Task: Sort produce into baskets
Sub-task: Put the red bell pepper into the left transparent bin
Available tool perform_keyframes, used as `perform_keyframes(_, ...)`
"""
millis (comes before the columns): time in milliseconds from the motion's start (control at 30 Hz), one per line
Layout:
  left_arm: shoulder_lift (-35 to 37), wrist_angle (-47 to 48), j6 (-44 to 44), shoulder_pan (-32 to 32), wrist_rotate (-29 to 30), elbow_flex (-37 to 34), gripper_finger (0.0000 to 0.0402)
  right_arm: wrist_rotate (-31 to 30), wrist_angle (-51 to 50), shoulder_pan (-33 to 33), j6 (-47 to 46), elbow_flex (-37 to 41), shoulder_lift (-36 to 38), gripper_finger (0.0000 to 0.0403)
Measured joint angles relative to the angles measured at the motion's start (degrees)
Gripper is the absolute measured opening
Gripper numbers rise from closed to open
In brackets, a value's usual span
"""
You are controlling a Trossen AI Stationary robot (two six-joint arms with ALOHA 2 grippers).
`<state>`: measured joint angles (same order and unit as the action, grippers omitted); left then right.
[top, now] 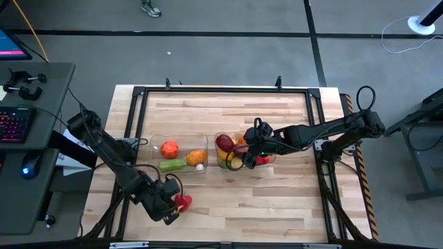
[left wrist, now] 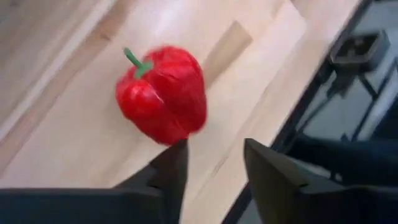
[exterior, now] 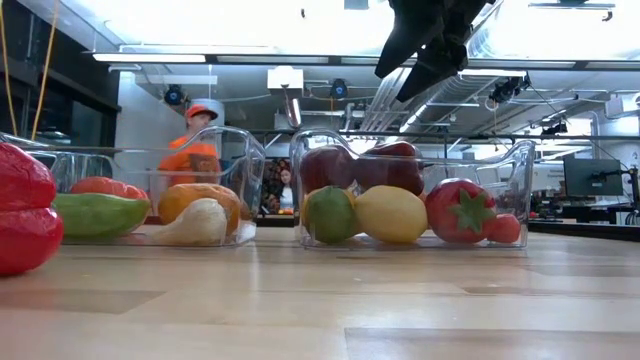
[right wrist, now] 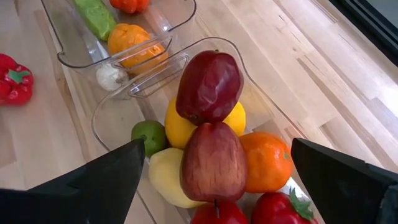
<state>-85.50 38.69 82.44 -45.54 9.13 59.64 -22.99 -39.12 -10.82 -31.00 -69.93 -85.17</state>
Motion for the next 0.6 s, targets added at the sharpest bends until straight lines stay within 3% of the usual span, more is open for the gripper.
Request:
perform_keyframes(333,0.0,1.1,13.2,1.4,2.6,-3.0,0.0277,0.0,-2.1,0.0,0.4,0.0,0.0,0.0397)
perform_keyframes(600,0.0,-0.5,20.3,1.5,6.6,-3.5,0.0296,-0.1,-1.8,0.0,0.4,0.9,0.0,0.0397)
